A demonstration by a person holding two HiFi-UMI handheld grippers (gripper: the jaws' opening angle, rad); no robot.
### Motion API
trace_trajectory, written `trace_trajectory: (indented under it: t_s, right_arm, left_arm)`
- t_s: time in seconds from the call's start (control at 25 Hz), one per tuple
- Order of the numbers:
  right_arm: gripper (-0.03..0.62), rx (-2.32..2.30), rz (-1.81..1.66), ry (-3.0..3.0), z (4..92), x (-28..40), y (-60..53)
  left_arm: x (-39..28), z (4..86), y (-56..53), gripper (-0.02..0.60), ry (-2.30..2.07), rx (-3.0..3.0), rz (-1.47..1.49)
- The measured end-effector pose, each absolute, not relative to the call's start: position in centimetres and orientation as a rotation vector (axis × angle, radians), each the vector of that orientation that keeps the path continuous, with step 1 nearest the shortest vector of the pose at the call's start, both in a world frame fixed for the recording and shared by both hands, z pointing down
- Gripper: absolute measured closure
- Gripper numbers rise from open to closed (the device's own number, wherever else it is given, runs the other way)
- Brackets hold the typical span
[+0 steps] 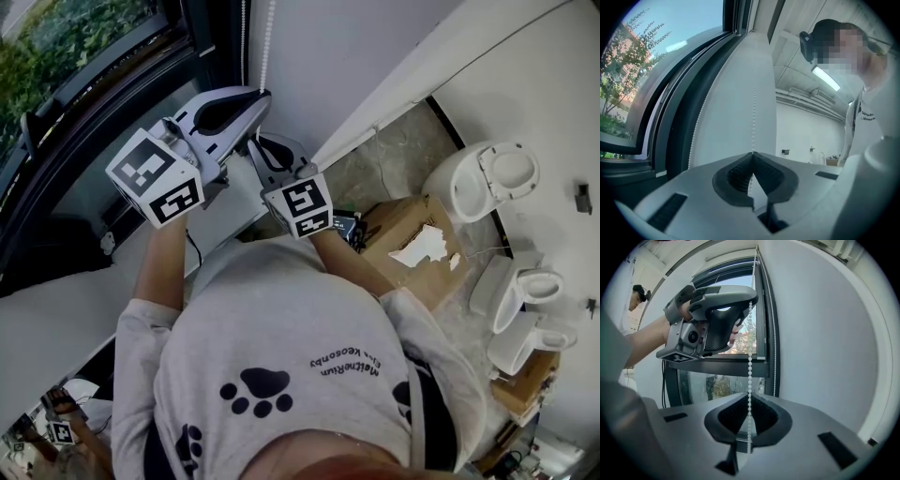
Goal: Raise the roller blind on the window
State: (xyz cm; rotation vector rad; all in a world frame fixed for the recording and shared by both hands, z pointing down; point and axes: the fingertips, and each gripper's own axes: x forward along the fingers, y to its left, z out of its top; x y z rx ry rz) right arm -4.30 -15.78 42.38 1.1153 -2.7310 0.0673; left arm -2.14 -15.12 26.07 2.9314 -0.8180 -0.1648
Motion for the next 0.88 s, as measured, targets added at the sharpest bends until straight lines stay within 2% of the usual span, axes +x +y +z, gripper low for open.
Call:
trace_trajectory:
  t_s: [0.88]
  right_arm:
    - [0.574,0.980,0.229,-2.626,51.1,-3.0,-15.3]
  left_arm:
    - [-1.9,34.6,-15.0,0.572,-0.909,2.786,-0.209]
